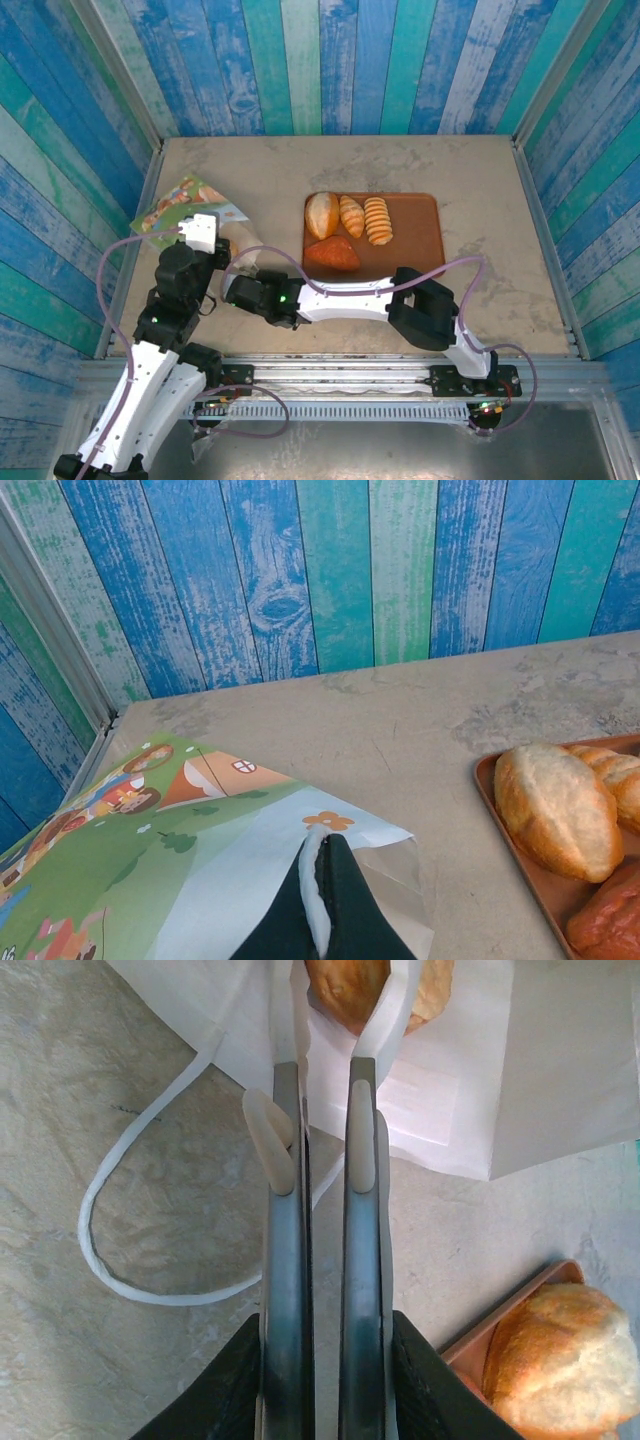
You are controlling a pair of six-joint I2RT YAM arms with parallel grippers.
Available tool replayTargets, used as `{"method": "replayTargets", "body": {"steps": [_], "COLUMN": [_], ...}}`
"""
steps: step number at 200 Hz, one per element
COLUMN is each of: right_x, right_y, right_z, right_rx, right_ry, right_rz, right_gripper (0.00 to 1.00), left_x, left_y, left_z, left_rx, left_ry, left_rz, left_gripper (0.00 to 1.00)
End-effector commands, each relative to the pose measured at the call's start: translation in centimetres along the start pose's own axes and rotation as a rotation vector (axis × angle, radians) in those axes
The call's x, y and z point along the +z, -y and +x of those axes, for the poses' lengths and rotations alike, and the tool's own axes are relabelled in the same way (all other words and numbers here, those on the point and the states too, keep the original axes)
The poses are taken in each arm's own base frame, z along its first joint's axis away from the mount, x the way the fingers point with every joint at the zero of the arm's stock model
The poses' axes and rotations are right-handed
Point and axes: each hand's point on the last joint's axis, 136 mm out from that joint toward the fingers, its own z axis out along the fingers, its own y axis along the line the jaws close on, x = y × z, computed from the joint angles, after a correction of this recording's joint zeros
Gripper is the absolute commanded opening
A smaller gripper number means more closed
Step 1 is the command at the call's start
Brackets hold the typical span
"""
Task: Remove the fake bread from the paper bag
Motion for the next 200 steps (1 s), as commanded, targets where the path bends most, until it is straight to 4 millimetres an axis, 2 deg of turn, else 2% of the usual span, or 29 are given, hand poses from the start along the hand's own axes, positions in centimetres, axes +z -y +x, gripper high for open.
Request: {"method": "replayTargets", "body": {"steps": [1,29,85,104,117,137,174,200], "right_x": [-3.5,-6.3,-9.9,-12.5,-14.2,-16.5,-17.7,-17.6], "right_y": [2.7,3.2,2.6,2.6,2.7,3.6,5.0,6.2], "right_z": [-1.0,-0.6,0.2,-0.1,0.8,3.4,12.9,19.2], "right_rx": [0.143,0.304,0.605,0.673,0.710,0.793,1.041,1.248], "right_ry": [0.069,0.137,0.247,0.319,0.338,0.340,0.198,0.149], "right_rz": [-0.015,-0.168,-0.538,-0.668,-0.714,-0.747,-0.667,-0.555], "right_gripper": [0.20,0.20,0.20,0.21,0.21,0.21,0.22,0.24], "left_x": [-0.2,-0.2,0.3,0.4,0.5,0.8,0.8,0.4], "left_y": [-0.2,-0.3,0.5,0.9,0.9,1.1,1.0,1.2], "left_z": [-1.2,-1.6,-2.1,-2.6,-2.8,-2.8,-2.8,-3.0], "left_rx": [-0.024,-0.035,-0.051,-0.064,-0.082,-0.106,-0.138,-0.153], "left_ry": [0.051,0.047,0.033,0.036,0.037,0.041,0.052,0.063], "left_rz": [-0.006,-0.010,0.032,0.051,0.054,0.064,0.060,0.072], "left_gripper": [0.00,0.00,0.00,0.00,0.00,0.00,0.00,0.00]}}
